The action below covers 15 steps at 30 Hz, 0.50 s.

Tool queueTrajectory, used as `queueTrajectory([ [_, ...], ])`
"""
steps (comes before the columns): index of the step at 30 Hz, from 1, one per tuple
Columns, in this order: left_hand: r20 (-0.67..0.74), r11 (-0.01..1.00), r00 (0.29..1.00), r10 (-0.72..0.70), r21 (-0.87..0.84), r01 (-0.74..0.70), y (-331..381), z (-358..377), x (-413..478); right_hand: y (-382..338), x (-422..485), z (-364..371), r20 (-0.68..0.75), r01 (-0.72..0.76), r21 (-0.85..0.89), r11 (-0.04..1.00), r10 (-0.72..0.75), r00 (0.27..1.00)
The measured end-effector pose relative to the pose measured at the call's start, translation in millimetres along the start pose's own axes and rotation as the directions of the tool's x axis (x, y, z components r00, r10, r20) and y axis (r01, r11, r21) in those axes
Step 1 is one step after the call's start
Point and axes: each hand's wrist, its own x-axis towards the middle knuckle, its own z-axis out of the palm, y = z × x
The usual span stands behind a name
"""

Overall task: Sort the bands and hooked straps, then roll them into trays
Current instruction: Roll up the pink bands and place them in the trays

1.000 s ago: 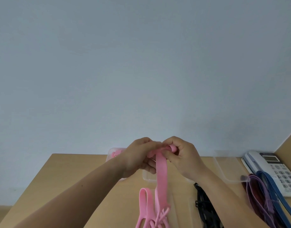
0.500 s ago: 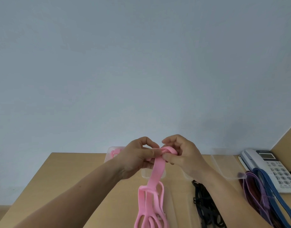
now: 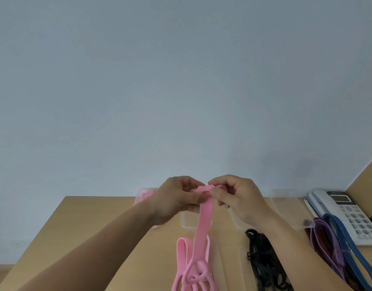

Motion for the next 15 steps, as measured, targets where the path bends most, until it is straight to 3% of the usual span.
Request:
queueTrajectory([
  [6,0.121,0.974,0.987,-0.102,-0.187,0.124,6.8,-7.4,1.8,10.0,2.4,4.9,-0.019,0.066,0.041,0.997,-0.065,0.998],
  [9,0.167,0.977,0.983,-0.081,-0.182,0.112,5.6,-6.7,3.5,9.9,5.5,7.0,-0.014,0.098,0.043,0.994,-0.097,0.995],
  [15,0.129,0.982,0.991,-0.041,-0.179,0.064,4.5,-3.3,6.1,10.2,7.8,6.0,-0.029,0.099,0.016,0.995,-0.098,0.995],
])
